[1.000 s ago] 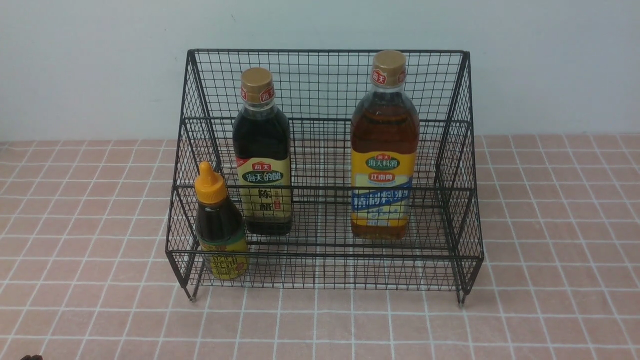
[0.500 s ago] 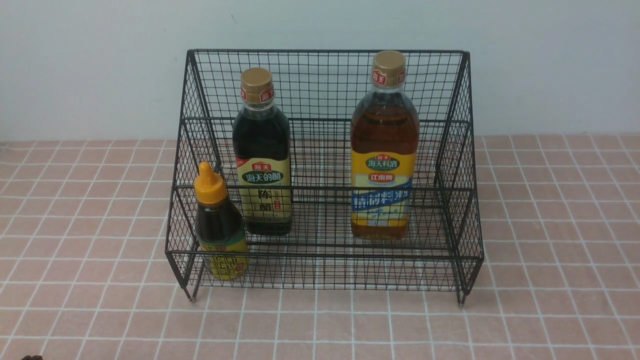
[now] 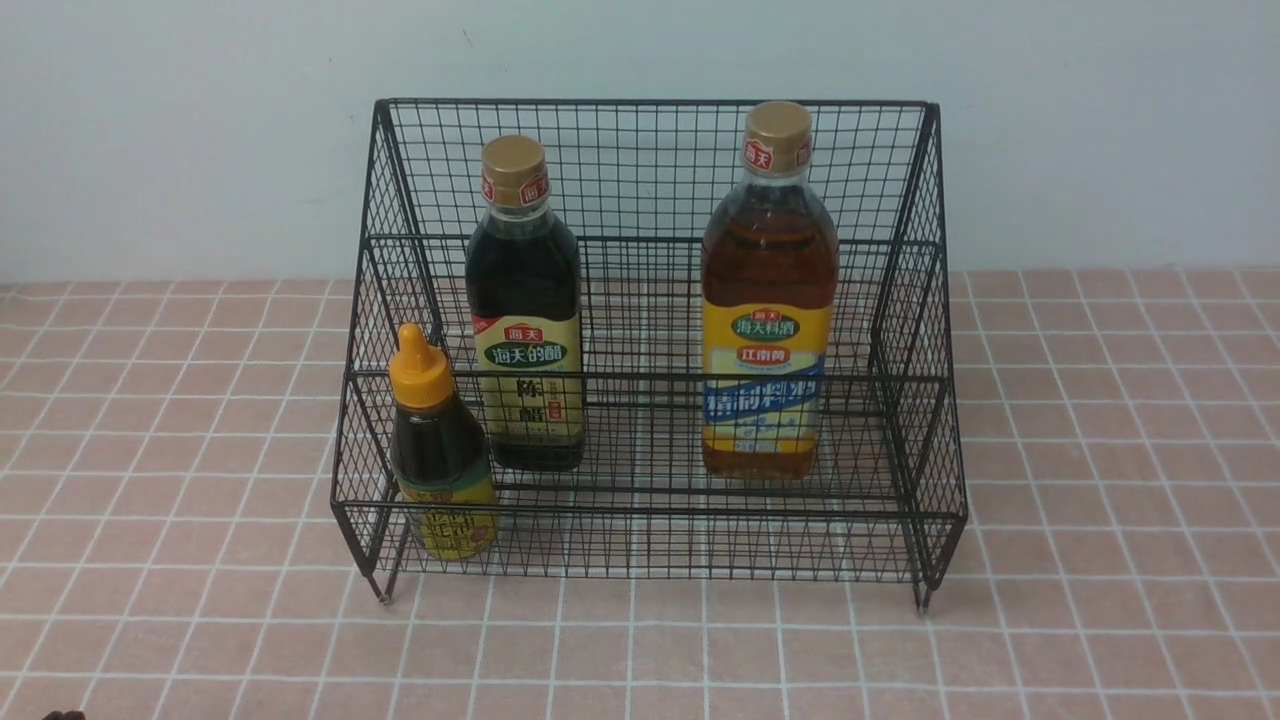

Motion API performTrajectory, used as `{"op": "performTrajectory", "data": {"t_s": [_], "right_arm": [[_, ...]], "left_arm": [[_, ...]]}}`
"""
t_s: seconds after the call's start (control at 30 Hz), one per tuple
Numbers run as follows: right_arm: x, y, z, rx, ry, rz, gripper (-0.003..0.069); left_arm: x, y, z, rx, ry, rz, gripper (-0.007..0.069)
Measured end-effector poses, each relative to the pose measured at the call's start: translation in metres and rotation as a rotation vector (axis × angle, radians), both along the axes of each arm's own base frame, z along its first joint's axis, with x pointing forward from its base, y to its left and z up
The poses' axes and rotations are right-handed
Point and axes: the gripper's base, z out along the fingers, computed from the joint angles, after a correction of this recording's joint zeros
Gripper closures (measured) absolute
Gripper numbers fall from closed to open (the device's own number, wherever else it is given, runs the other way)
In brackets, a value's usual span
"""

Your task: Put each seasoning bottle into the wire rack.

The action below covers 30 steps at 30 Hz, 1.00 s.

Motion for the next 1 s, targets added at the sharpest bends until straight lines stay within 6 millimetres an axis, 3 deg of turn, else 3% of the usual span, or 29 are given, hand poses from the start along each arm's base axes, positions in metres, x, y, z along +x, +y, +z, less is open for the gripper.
{"op": "performTrajectory", "data": {"t_s": [0.33, 0.47, 0.5, 0.53, 0.63, 0.73, 1.0], "right_arm": [[0.005, 0.005, -0.014, -0.070, -0.011, 0.005, 0.0673], [0.017, 0.004, -0.042, -0.137, 0.064, -0.153, 0.0673], [0.022, 0.002, -0.057, -0.169, 0.115, -0.219, 0.0673], [0.022, 0.002, -0.057, -0.173, 0.117, -0.230, 0.0673], [0.032, -0.006, -0.105, -0.243, 0.300, -0.387, 0.0673], [0.032, -0.011, -0.124, -0.257, 0.429, -0.462, 0.0673], [0.032, -0.012, -0.125, -0.255, 0.450, -0.481, 0.0673]], "left_arm": [[0.000, 0.000, 0.000, 0.000, 0.000, 0.000, 0.0631], [0.000, 0.000, 0.000, 0.000, 0.000, 0.000, 0.0631], [0.000, 0.000, 0.000, 0.000, 0.000, 0.000, 0.0631], [0.000, 0.000, 0.000, 0.000, 0.000, 0.000, 0.0631], [0.000, 0.000, 0.000, -0.001, 0.001, 0.000, 0.0631], [0.000, 0.000, 0.000, -0.002, 0.002, 0.000, 0.0631], [0.000, 0.000, 0.000, -0.002, 0.003, 0.000, 0.0631]]}}
